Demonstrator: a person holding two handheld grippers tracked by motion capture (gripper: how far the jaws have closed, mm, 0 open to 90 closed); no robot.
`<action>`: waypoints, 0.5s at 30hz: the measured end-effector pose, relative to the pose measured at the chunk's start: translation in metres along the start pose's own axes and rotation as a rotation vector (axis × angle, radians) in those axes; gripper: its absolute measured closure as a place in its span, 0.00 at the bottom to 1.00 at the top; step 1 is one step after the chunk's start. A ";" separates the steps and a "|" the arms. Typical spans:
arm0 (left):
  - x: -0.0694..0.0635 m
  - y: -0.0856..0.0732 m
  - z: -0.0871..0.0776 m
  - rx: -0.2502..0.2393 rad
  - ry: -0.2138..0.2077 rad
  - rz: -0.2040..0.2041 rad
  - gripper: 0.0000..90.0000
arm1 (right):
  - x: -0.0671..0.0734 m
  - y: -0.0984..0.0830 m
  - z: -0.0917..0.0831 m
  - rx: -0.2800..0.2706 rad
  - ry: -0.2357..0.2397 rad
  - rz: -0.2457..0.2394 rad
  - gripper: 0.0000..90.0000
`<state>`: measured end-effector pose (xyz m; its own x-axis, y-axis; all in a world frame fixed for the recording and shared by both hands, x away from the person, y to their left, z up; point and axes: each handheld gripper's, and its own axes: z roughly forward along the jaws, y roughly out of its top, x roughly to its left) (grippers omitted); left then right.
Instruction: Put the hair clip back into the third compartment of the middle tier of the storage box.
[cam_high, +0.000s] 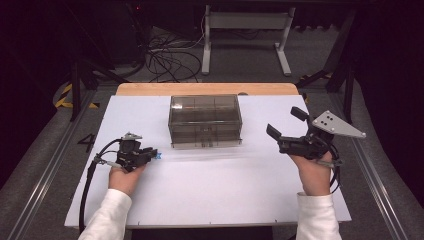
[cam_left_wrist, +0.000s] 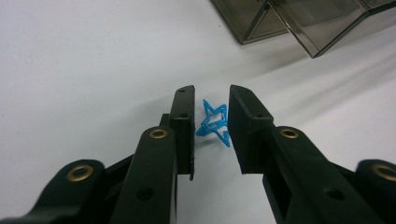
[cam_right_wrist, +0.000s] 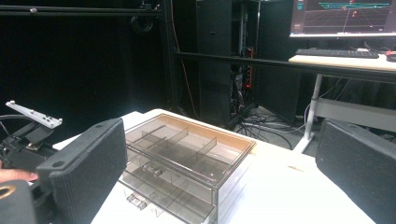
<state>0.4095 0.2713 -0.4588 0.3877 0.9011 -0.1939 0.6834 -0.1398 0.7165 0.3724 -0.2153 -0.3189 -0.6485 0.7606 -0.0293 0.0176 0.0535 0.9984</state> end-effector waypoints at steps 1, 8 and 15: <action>0.000 0.000 0.000 0.002 -0.001 -0.001 0.81 | 0.000 0.000 0.000 0.000 0.001 0.000 0.03; -0.001 0.000 0.002 0.015 -0.014 -0.005 0.86 | 0.000 0.000 0.000 0.001 0.002 -0.001 0.03; -0.001 0.000 0.004 0.019 -0.023 -0.006 0.90 | 0.000 0.000 0.001 0.003 0.003 0.000 0.03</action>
<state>0.4114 0.2687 -0.4617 0.3976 0.8922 -0.2143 0.6973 -0.1420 0.7026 0.3729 -0.2144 -0.3193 -0.6511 0.7584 -0.0292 0.0195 0.0551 0.9983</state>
